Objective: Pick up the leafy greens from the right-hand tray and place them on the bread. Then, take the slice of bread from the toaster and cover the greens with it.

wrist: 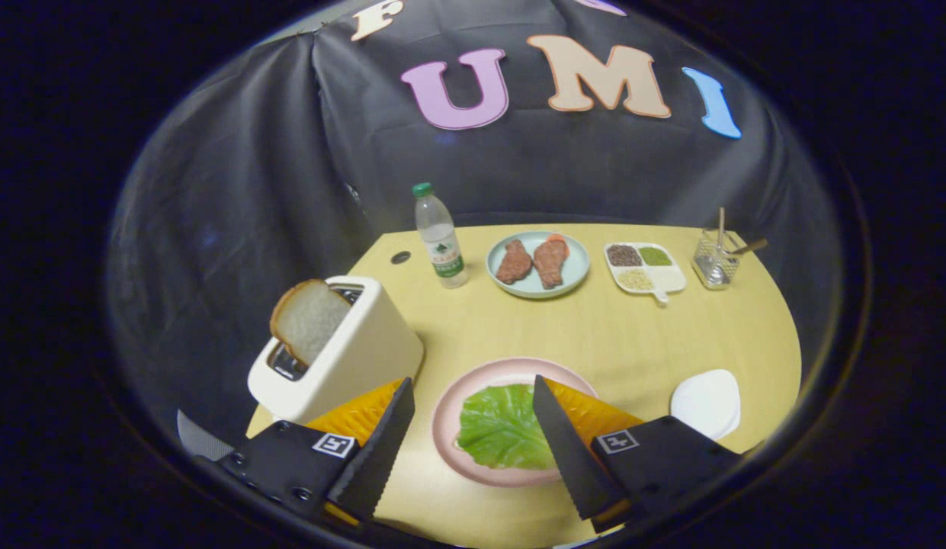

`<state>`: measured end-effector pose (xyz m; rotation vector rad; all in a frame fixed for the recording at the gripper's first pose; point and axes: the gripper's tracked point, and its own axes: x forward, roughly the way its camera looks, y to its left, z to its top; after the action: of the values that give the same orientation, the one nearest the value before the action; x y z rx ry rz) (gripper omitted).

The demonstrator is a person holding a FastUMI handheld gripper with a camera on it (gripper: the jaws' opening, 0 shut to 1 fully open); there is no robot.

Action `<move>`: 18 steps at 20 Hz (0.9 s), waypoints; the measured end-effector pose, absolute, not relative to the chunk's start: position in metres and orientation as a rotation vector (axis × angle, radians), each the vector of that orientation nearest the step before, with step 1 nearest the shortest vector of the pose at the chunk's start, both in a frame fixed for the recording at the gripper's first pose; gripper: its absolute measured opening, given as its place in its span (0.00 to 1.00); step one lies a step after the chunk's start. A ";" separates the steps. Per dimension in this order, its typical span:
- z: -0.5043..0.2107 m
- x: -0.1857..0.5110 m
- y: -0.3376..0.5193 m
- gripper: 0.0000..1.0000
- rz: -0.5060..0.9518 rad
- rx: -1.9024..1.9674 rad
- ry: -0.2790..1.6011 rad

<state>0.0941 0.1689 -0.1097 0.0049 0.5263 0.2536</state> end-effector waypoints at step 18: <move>-0.099 0.142 0.352 0.94 0.368 -0.045 0.556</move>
<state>0.1421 0.3522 -0.0995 -0.0450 0.5560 0.3684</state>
